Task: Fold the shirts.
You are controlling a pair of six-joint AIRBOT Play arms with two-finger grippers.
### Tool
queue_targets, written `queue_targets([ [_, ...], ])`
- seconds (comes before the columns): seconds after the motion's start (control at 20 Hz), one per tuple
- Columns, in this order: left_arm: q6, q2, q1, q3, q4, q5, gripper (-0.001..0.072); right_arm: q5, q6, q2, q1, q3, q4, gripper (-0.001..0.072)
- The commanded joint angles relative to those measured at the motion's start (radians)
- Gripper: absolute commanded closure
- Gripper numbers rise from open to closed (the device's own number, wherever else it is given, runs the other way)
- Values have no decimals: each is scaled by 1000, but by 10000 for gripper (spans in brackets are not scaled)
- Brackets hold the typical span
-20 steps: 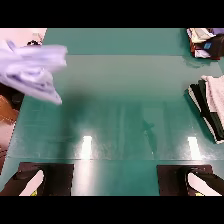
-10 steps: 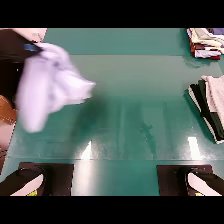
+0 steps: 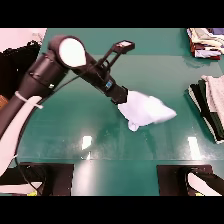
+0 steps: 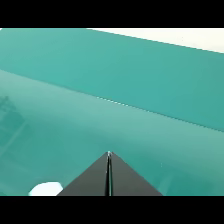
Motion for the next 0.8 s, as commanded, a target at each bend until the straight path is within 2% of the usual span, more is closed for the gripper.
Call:
queue_targets([
  [0.0, 11, -43, 28, -1, 114, 5, 207, 9, 0, -1, 0, 1, 0, 697],
  [0.1, -18, -48, 88, -11, 110, 24, 207, 10, 0, -1, 0, 1, 0, 697],
  [0.25, -72, -48, 127, -129, 60, 146, 206, 20, 0, -1, 0, 0, 0, 697],
  [0.5, -72, -60, 129, -422, -184, 527, 206, 35, 0, -1, 0, 0, 0, 697],
  [0.6, -65, -108, 138, -430, -294, 600, 207, 37, 0, -1, 1, 0, 0, 697],
  [0.75, 4, -179, 138, -421, -424, 686, 207, 63, 0, -3, 0, 0, 0, 697],
])
